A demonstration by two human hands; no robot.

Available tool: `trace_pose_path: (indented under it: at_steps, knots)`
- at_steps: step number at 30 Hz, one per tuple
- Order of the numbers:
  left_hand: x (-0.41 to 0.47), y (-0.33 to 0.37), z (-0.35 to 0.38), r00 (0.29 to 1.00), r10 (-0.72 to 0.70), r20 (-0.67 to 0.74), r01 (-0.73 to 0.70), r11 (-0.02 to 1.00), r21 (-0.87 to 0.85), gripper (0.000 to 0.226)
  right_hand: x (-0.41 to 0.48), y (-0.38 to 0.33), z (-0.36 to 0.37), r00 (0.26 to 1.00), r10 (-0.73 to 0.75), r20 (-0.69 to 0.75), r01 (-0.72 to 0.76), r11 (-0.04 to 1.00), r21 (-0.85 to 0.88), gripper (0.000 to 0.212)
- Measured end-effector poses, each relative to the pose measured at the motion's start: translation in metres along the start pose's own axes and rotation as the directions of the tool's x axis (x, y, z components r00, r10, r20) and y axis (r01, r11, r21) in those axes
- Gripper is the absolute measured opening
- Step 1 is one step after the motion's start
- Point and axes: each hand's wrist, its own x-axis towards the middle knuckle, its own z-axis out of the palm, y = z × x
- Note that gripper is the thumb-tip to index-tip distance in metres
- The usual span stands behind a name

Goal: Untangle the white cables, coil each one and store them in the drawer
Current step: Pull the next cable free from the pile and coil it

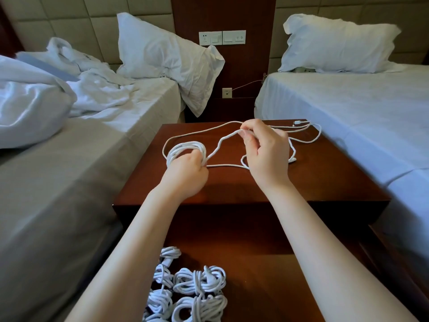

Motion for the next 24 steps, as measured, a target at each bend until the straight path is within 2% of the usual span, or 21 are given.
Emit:
trace_pose_path:
  at_steps: [3, 5, 7, 10, 13, 16, 19, 22, 24]
  knots:
    - [-0.002, 0.01, 0.001, 0.987, 0.059, 0.146, -0.059, 0.998, -0.001, 0.017, 0.003, 0.001, -0.001, 0.999, 0.01, -0.031, -0.013, 0.996, -0.089, 0.011]
    - [-0.003, 0.018, 0.002, 0.968, 0.111, 0.226, -0.111, 0.994, -0.011, 0.008, 0.003, 0.001, -0.001, 0.999, 0.033, -0.032, -0.036, 0.994, -0.104, 0.01]
    - [-0.006, 0.023, -0.001, 0.947, 0.152, 0.283, -0.14, 0.988, -0.062, 0.01, 0.004, 0.003, -0.002, 0.999, 0.044, -0.009, -0.044, 0.995, -0.091, 0.009]
    - [-0.011, 0.026, -0.01, 0.9, 0.214, 0.38, -0.14, 0.967, -0.215, 0.019, 0.007, 0.008, -0.003, 0.998, 0.04, 0.053, -0.041, 0.999, 0.024, 0.014]
    - [-0.015, 0.026, -0.016, 0.833, 0.313, 0.455, -0.174, 0.931, -0.322, 0.026, 0.006, 0.007, -0.003, 0.985, 0.113, 0.132, -0.136, 0.974, 0.178, 0.019]
    - [-0.02, 0.027, -0.025, 0.743, 0.425, 0.517, -0.15, 0.859, -0.49, 0.023, 0.003, 0.006, -0.005, 0.949, 0.18, 0.258, -0.254, 0.922, 0.291, 0.006]
    - [-0.024, 0.031, -0.036, 0.718, 0.526, 0.456, -0.137, 0.749, -0.648, 0.018, 0.003, 0.004, -0.009, 0.878, 0.213, 0.429, -0.382, 0.852, 0.358, 0.008]
    - [-0.025, 0.032, -0.04, 0.749, 0.573, 0.333, -0.078, 0.576, -0.814, 0.02, -0.002, 0.001, -0.006, 0.798, 0.212, 0.564, -0.487, 0.778, 0.397, 0.02]
    - [-0.024, 0.033, -0.039, 0.786, 0.569, 0.242, -0.054, 0.453, -0.89, 0.018, -0.002, -0.006, -0.003, 0.77, 0.195, 0.607, -0.504, 0.769, 0.392, 0.028]
